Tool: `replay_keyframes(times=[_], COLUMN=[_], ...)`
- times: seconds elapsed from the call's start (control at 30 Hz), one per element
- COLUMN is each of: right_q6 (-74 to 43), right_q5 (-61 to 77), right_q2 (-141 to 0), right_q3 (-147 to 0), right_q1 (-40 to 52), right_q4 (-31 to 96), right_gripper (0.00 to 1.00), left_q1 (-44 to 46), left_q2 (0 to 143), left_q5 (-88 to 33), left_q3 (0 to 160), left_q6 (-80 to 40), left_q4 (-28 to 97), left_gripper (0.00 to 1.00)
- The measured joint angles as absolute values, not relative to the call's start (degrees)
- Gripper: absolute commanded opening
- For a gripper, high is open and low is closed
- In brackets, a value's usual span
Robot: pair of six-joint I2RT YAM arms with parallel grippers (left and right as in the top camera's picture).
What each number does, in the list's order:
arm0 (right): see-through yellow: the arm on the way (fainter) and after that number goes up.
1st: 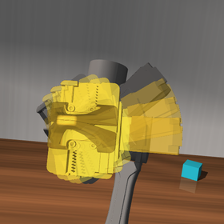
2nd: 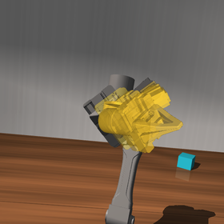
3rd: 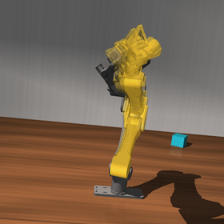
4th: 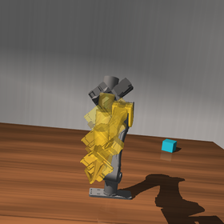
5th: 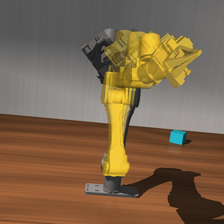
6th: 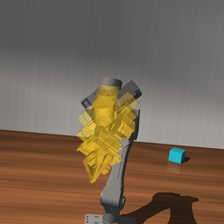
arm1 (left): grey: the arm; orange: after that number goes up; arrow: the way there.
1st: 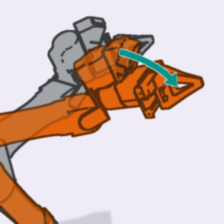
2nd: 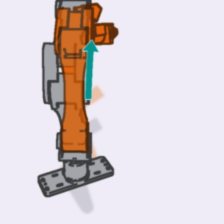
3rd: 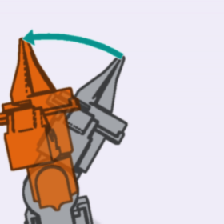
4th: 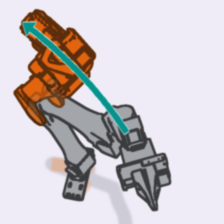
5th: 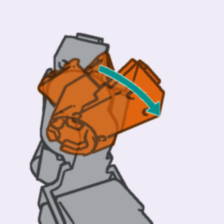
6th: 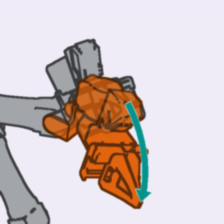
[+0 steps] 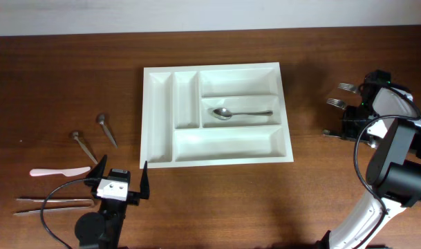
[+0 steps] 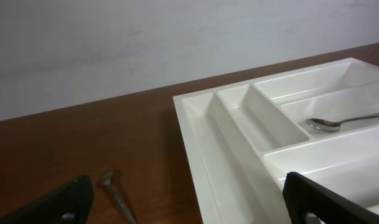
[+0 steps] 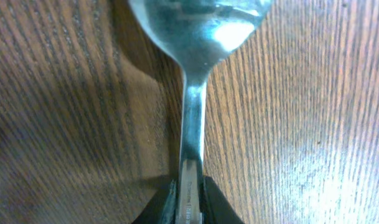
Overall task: Pack container
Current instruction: 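Return the right gripper to the cutlery and align over second spoon, then grasp the second silver spoon by the handle and lift, then place the second spoon in the middle compartment beside the first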
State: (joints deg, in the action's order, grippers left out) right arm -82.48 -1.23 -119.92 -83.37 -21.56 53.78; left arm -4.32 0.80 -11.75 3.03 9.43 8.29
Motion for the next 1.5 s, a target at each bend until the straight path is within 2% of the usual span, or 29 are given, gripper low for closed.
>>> replay_keyframes(times=[0.03, 0.43, 0.67, 0.83, 0.97, 1.1, 1.5], right_q6=[-82.28, -75.37, -69.30, -66.76, -66.35, -69.56, -89.32], right_q5=[-1.26, -2.09, -2.48, -2.74, -1.06, 2.04, 6.81], right_q2=[-119.92, -120.03, -120.07, -120.07, -120.05, -120.05, -120.05], right_q3=[-83.37, -84.47, -94.28, -104.03, -108.53, -109.84, -109.84], right_q1=[-21.56, -21.56, -20.64, -15.92, -9.93, -2.92, 14.87], right_q4=[53.84, 55.92, 63.90, 71.24, 72.29, 72.25, 69.12], right_gripper=[0.04, 0.04, 0.04, 0.04, 0.04, 0.04, 0.05], left_q1=[-4.32, -4.32, -4.32, -4.32, -4.32, -4.32, -4.32], left_q2=[0.80, 0.80, 0.80, 0.80, 0.80, 0.80, 0.80], left_q5=[-11.73, -11.75, -11.75, -11.75, -11.75, -11.75, -11.75], left_q3=[3.03, 3.03, 3.03, 3.03, 3.03, 3.03, 3.03], left_q6=[9.43, 9.43, 9.43, 9.43, 9.43, 9.43, 9.43], left_q4=[8.29, 8.32, 8.32, 8.32, 8.32, 8.29, 8.32], left_gripper=[0.99, 0.99, 0.99, 0.99, 0.99, 0.99, 0.99])
